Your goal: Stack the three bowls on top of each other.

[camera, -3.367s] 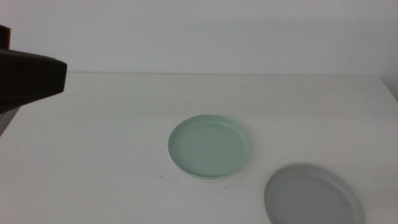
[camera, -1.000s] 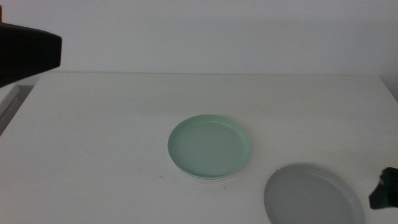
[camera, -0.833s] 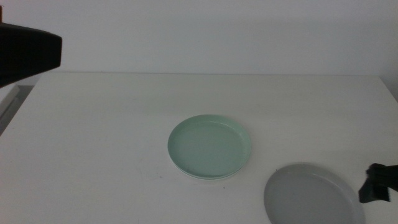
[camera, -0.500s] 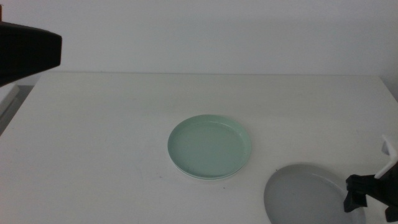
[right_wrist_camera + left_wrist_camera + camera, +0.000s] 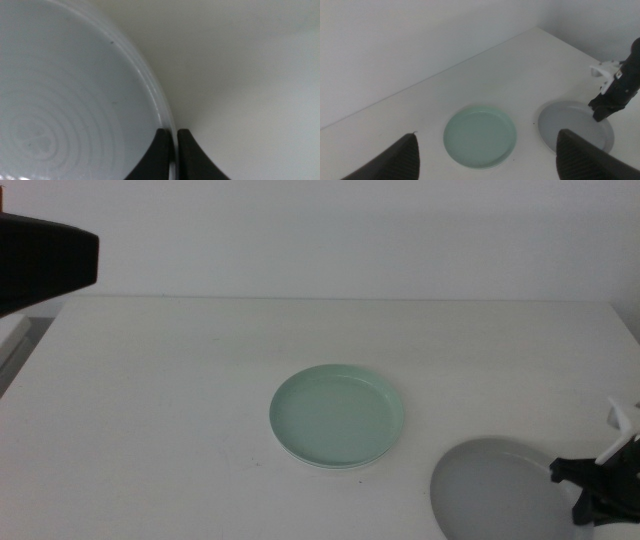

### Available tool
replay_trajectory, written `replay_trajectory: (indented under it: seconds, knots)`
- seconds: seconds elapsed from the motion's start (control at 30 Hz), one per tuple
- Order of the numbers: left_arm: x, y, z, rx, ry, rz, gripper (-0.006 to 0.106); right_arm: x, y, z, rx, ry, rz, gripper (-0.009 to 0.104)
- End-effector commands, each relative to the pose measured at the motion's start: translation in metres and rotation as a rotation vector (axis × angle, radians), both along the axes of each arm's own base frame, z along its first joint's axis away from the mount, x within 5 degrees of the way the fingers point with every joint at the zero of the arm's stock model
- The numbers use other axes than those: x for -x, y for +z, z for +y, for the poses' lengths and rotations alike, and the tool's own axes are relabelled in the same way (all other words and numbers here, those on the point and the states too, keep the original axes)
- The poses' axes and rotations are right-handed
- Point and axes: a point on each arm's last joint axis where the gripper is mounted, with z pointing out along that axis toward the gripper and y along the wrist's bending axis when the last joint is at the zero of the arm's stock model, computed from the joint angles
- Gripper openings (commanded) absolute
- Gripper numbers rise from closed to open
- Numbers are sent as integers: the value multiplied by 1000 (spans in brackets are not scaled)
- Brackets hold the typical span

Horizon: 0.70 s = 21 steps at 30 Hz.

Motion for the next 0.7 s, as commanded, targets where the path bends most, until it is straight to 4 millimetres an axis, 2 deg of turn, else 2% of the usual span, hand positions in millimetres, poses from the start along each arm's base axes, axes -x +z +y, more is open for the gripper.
replay_trajectory:
  seconds: [0.0,0.17,0.23,0.33,0.47,0.67]
  knots:
    - [2,3,1,14,5,-18,94,2,15,-2,26,31,-22,-2]
    - [2,3,1,14,5,-18,94,-10,76,1,22,19,-112,-2]
    - [2,3,1,14,5,-18,94,-19,97,10,7,56,-130,-2]
    - [2,3,1,14,5,-18,94,-34,117,34,-28,122,-177,-2]
    - [2,3,1,14,5,-18,94,-58,129,71,-87,207,-206,-2]
    - [2,3,1,14,5,-18,94,-93,125,130,-136,318,-213,-2]
